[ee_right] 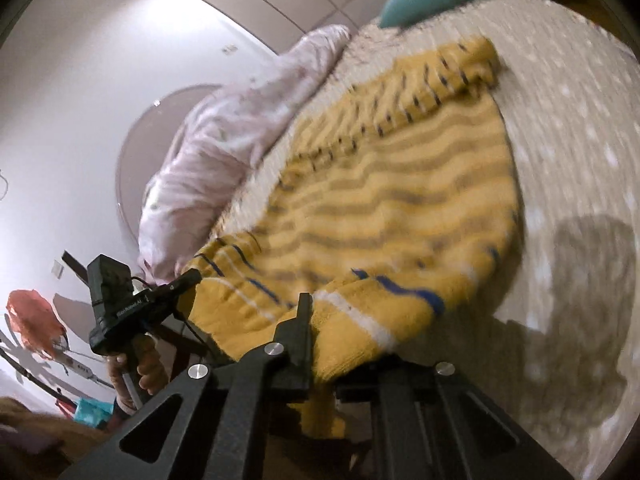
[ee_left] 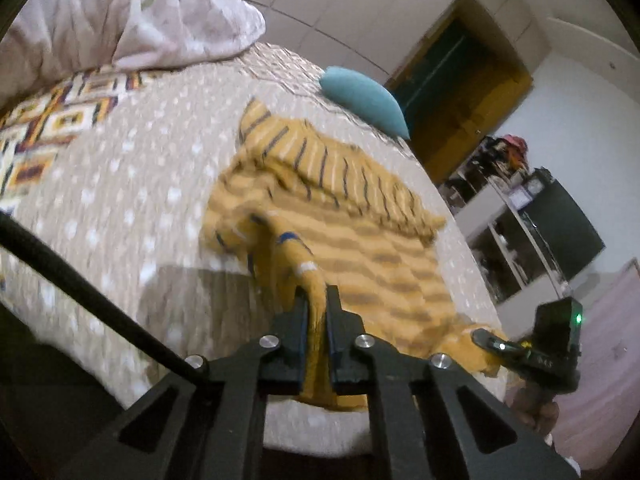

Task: Fold small clothes

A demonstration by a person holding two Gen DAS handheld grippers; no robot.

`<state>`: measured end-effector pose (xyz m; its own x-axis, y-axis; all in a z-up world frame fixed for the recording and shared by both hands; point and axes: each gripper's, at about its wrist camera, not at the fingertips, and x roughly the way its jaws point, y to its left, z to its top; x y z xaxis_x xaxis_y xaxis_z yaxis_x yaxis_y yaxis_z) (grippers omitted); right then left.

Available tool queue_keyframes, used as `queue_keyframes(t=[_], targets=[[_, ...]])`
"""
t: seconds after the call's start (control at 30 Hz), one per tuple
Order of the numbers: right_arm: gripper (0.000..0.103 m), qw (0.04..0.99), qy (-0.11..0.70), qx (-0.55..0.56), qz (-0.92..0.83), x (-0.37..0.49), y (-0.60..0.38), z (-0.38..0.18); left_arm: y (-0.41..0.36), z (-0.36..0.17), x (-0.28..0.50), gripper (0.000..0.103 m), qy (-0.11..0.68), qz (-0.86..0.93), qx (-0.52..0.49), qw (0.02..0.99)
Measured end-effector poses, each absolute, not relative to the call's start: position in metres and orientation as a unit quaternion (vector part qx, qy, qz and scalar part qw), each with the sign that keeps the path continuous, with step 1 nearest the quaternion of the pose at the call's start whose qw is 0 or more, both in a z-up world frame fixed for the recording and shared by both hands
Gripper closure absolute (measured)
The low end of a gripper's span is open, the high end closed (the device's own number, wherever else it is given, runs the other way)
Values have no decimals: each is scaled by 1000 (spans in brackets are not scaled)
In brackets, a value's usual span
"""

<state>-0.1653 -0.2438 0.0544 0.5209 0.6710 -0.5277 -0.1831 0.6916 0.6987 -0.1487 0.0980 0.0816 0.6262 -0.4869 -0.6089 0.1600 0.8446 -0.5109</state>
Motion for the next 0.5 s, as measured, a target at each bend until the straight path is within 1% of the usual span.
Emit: queue_keyframes(t=[0.1, 0.3, 0.5], targets=[[95, 827, 405, 299, 251, -138, -249, 61, 92, 89, -116, 98, 382, -174, -205, 884], [95, 848, 384, 279, 237, -71, -252, 92, 83, 101, -48, 98, 379, -166, -217, 884], [95, 857, 372, 282, 217, 12, -268, 108, 63, 111, 49, 98, 390, -148, -225, 881]])
